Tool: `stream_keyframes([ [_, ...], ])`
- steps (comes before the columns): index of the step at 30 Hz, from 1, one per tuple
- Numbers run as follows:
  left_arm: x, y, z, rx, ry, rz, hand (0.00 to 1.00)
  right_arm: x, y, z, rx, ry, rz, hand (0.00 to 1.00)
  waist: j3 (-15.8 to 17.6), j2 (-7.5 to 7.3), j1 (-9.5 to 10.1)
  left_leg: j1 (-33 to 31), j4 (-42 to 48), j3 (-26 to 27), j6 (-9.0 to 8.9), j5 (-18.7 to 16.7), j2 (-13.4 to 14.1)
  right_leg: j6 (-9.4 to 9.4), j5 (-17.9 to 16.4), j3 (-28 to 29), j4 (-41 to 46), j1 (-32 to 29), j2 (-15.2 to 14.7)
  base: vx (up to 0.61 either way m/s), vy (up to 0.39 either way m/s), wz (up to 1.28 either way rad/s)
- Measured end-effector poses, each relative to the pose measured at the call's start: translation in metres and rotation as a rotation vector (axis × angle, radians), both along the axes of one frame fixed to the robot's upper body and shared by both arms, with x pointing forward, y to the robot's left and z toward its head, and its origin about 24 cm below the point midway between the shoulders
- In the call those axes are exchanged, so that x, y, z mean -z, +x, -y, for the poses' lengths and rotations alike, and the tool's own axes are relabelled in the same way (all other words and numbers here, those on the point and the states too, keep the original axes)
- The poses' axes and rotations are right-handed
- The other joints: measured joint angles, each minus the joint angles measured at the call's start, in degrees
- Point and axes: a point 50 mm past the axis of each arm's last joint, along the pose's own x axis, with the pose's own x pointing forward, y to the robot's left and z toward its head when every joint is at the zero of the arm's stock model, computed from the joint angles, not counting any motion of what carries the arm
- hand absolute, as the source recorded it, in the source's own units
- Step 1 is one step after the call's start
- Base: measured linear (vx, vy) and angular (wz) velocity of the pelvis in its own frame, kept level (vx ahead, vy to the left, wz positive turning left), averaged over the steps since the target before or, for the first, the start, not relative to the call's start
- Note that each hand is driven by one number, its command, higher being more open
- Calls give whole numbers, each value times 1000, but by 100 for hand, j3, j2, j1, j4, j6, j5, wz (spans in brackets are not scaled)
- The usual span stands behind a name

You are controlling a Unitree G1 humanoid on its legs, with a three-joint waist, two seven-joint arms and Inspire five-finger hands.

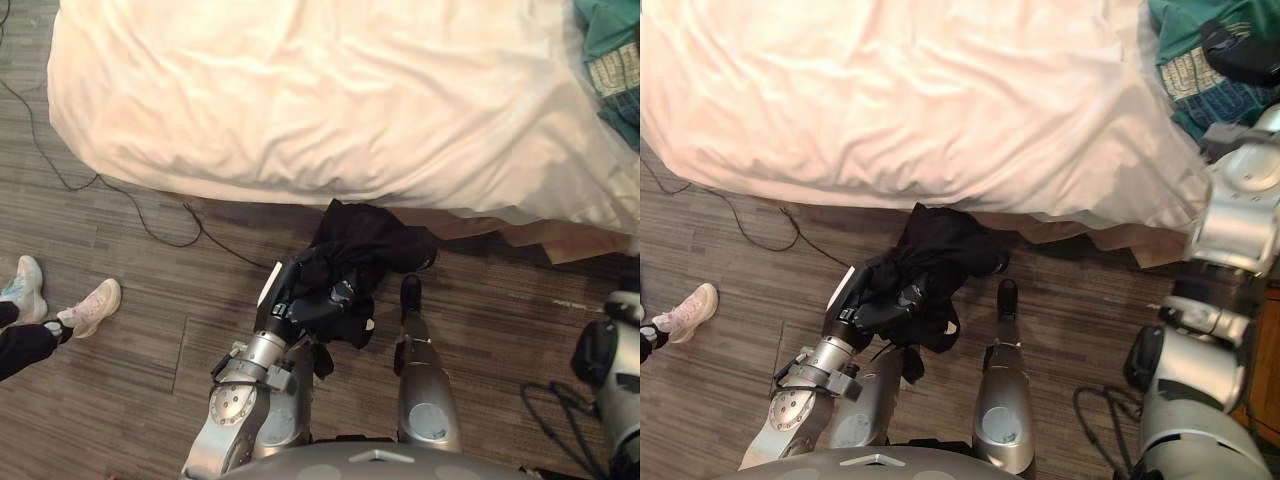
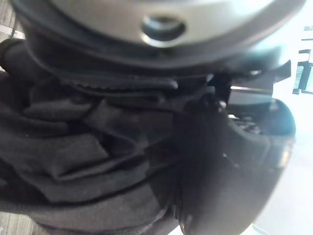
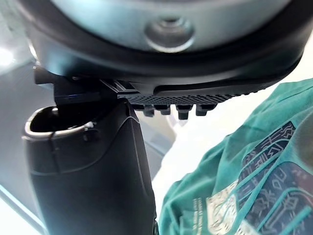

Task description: Tidy up the quilt and then pick up the clothes from the bed and put them into the laundry hamper

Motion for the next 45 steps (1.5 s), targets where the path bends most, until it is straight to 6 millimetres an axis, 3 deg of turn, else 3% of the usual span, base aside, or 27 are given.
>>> stream_keyframes([
  [1, 1, 0, -3, 3, -3, -6, 0, -4, 1, 9, 14, 24, -16, 100, 4, 17, 31, -96, 0, 10, 0, 0, -9, -1, 3, 8, 8, -105, -10, 0, 0, 0],
  [2, 1, 0, -6, 4, 13, -7, 0, -5, 2, 18, 38, 47, -50, 0, 2, 43, 69, -175, 0, 28, -1, -1, -19, 0, 4, 42, 32, -203, -23, 0, 0, 0],
  [6, 0, 1, -13, -16, 3, -7, 0, 1, 0, 43, 62, 142, -124, 0, 15, 159, 248, -484, 0, 89, -63, -48, -46, 10, 10, 72, 83, -562, -93, 2, 6, -2],
  [11, -3, 6, -22, -97, -23, 7, 0, -9, -11, 50, 91, 6, -179, 0, 16, 162, 312, -553, 19, 241, -150, -147, -41, -30, -203, 67, 558, -842, -179, 29, 37, 3],
  [13, -7, 7, -20, -102, -40, 25, 0, 6, -11, 49, 78, -25, -231, 0, 17, 161, 271, -241, 107, 1554, -88, -400, 194, -47, -426, -36, 1036, -831, -332, 78, 40, 30],
  [14, -13, 7, -17, -96, -58, 48, 0, 22, -12, 46, 66, -53, -269, 0, 23, 152, 264, -107, 406, 2042, 205, -161, 337, -8, -695, -114, 1440, -773, -420, 95, -9, 49],
  [15, -18, 11, -15, -89, -65, 72, 0, 47, -13, 38, 33, -58, -300, 0, 54, 61, 229, 77, 608, 2100, 383, -173, 275, -5, -1030, -162, 1844, -609, -579, 100, -40, 63],
  [17, -21, 12, -16, -97, -71, 87, 0, 75, -12, 23, -26, -61, -325, 0, 40, 36, 186, 280, 648, 1939, 376, -167, 257, -32, -1224, -307, 2014, -323, -641, 86, -84, 60],
  [19, -32, 17, -26, -135, -65, 141, 0, 137, -17, -34, -220, -21, -325, 0, -138, -17, 105, 599, -1, 1372, 98, 468, 137, -139, -1528, -903, 2068, 173, -703, 84, -194, 92],
  [20, -33, 19, -27, -139, -62, 150, 0, 151, -21, -43, -249, 6, -328, 0, -151, -60, 89, 613, 194, 1354, 190, 220, 215, -162, -1543, -1048, 2068, 254, -765, 74, -205, 83],
  [21, -32, 23, -28, -143, -60, 149, 0, 170, -26, -59, -296, 50, -333, 0, -169, -117, 97, 666, 829, 1566, 425, -376, 357, -163, -1542, -1192, 2087, 431, -805, 89, -138, 87],
  [22, -23, 25, -29, -157, -58, 112, 0, 200, -38, -83, -361, 127, -355, 0, -250, -211, -10, 894, 1723, 1842, 479, -1165, 607, -161, -1539, -1498, 2029, 792, -867, 83, -103, 101],
  [23, -14, 25, -30, -164, -53, 76, 0, 220, -48, -96, -393, 179, -388, 0, -349, -185, -106, 1078, 1988, 1941, 428, -1417, 754, -162, -1539, -1733, 2023, 1040, -892, 76, 14, 99],
  [25, 1, 26, -33, -181, -31, 11, 0, 255, -66, -120, -487, 300, -448, 0, -550, -253, -204, 1181, 2166, 2079, 463, -1523, 820, -163, -1539, -2102, 2097, 1374, -966, 60, 99, 85],
  [26, 13, 25, -38, -213, -19, -41, 0, 279, -77, -144, -566, 376, -523, 0, -705, -469, -204, 1189, 2165, 2080, 558, -1462, 700, -166, -1539, -2299, 2063, 1485, -1017, 37, 93, 77],
  [27, 19, 25, -40, -236, -13, -69, 0, 289, -81, -157, -620, 418, -554, 0, -752, -548, -205, 1183, 2133, 2055, 559, -1462, 644, -169, -1535, -2397, 2012, 1572, -1021, 10, 85, 92],
  [28, 34, 25, -42, -297, 2, -144, 0, 310, -86, -193, -775, 497, -637, 0, -839, -709, -210, 1146, 1978, 1788, 556, -1451, 552, -161, -1530, -2679, 1855, 1815, -1020, -46, 34, 86],
  [31, 58, 20, -43, -353, 19, -268, 0, 332, -79, -258, -1046, 537, -777, 0, -986, -758, -93, 1112, 1255, 1369, 607, -1329, 142, -117, -1307, -3263, 1611, 2157, -1085, -118, 50, 119],
  [33, 68, 15, -39, -358, 12, -315, 0, 334, -72, -277, -1116, 524, -807, 0, -1066, -671, 12, 1199, 966, 1663, 616, -1357, 59, -152, -905, -3613, 1325, 2324, -1125, -82, 128, 111],
  [34, 72, 10, -39, -370, 4, -338, 0, 332, -66, -287, -1154, 502, -816, 0, -1085, -614, 127, 1137, 1400, 1714, 603, -1402, 216, -124, -862, -3797, 1362, 2487, -1108, -34, 140, 146],
  [35, 77, 5, -40, -387, 1, -370, 0, 334, -59, -290, -1159, 490, -839, 0, -1092, -603, 214, 1116, 1447, 1401, 869, -1344, 113, -204, -801, -3988, 1616, 2665, -1217, -22, 133, 139],
  [37, 79, 4, -45, -402, 8, -383, 0, 341, -59, -285, -1125, 508, -861, 0, -1145, -642, 273, 1176, 1263, 668, 1078, -1218, -148, -459, -660, -4171, 2239, 2878, -1431, 50, 152, 199],
  [39, 80, 4, -55, -432, 39, -377, 0, 351, -66, -281, -1092, 551, -884, 0, -1229, -819, 328, 1167, 1061, -111, 1079, -1167, -420, -461, -1222, -3665, 2395, 2936, -1333, 72, 67, 231],
  [41, 88, 2, -65, -455, 91, -409, 0, 365, -85, -278, -1045, 630, -917, 0, -1336, -971, 302, 1258, 792, -1116, 1082, -999, -858, -612, -1854, -1924, 2369, 2688, -760, 81, -17, 241],
  [43, 99, -3, -68, -454, 136, -460, 0, 379, -106, -276, -1008, 696, -961, 0, -1392, -1060, 291, 1382, 668, -1846, 1093, -902, -1195, -622, -2219, -782, 2400, 2554, -296, 119, -49, 225],
  [44, 103, -6, -68, -455, 147, -479, 0, 384, -113, -277, -1000, 717, -977, 0, -1398, -1071, 300, 1414, 654, -2069, 1084, -892, -1289, -596, -2291, -571, 2404, 2507, -165, 160, -93, 256],
  [45, 114, -15, -72, -471, 167, -541, 0, 395, -134, -280, -982, 768, -1030, 0, -1395, -1068, 365, 1592, 533, -2587, 1065, -876, -1472, -629, -2447, -237, 2476, 2299, 215, 127, -79, 180],
])
